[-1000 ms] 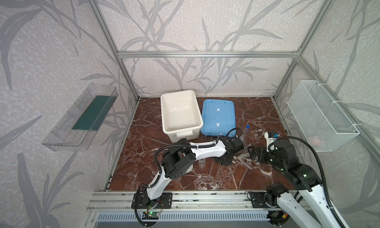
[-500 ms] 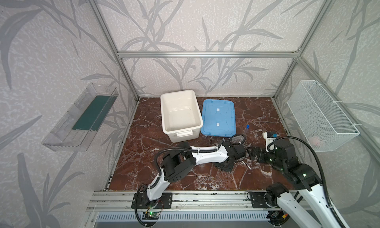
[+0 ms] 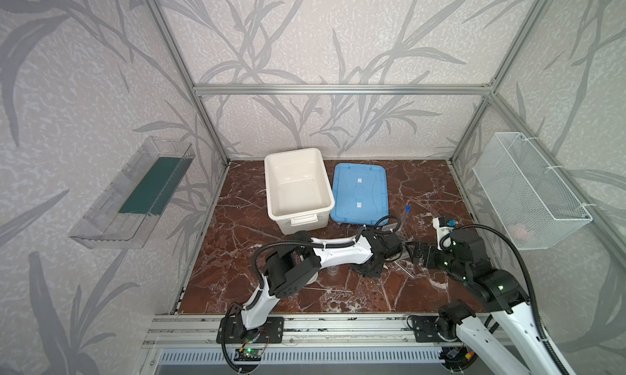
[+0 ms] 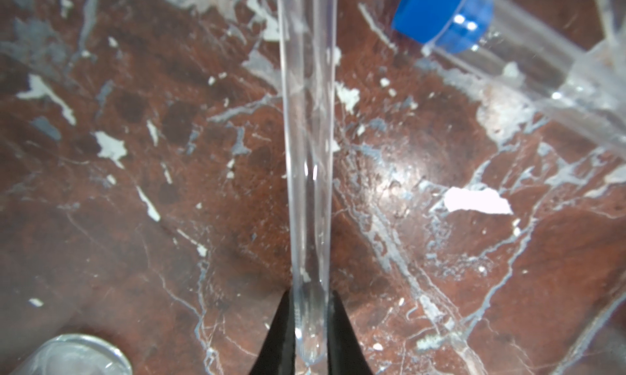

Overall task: Organize the chemistry lab equipment
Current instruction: 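Grasp a second blue-capped tube with the left gripper and lift it upright, then grasp the tube's blue cap with the right gripper while the left holds it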

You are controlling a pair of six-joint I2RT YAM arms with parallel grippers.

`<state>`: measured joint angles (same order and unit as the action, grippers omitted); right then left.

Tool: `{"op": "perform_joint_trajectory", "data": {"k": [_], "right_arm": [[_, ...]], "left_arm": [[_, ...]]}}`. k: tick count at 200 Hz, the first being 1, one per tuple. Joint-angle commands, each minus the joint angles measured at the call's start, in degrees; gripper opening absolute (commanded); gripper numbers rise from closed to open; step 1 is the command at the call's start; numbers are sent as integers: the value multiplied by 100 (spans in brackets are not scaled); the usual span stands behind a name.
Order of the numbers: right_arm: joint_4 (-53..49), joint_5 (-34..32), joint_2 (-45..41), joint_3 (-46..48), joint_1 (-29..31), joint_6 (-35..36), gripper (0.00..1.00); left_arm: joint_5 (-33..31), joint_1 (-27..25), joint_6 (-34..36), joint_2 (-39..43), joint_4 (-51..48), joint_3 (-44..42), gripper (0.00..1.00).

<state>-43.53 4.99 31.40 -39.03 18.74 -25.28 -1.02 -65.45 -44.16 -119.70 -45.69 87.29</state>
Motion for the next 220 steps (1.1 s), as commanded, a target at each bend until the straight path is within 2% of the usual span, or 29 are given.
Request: {"op": "perform_joint_trajectory", "data": {"k": [1, 21, 59, 102, 125, 174, 220], "right_arm": [[65, 80, -81, 31, -20, 11, 99], [119, 250, -62, 15, -52, 34, 99], [465, 1009, 100, 21, -224, -143, 99], [940, 2066, 399, -161, -439, -339, 99], [1137, 2411, 737, -343, -459, -298, 100], [1774, 2952, 1727, -539, -442, -320, 81], [2052, 2629, 2280, -742, -338, -220, 63]], "left_arm": [[-243, 29, -84, 507, 237, -330, 14], [-216, 39, -43, 879, 810, -761, 14], [58, 100, 162, 1583, 2150, -1735, 14], [118, 95, 717, 2427, 3507, -2618, 14], [70, 87, 1094, 2861, 4158, -3087, 14], [102, 72, 1301, 3371, 5230, -3886, 14], [199, -29, 1237, 3421, 5658, -4062, 14]]}}
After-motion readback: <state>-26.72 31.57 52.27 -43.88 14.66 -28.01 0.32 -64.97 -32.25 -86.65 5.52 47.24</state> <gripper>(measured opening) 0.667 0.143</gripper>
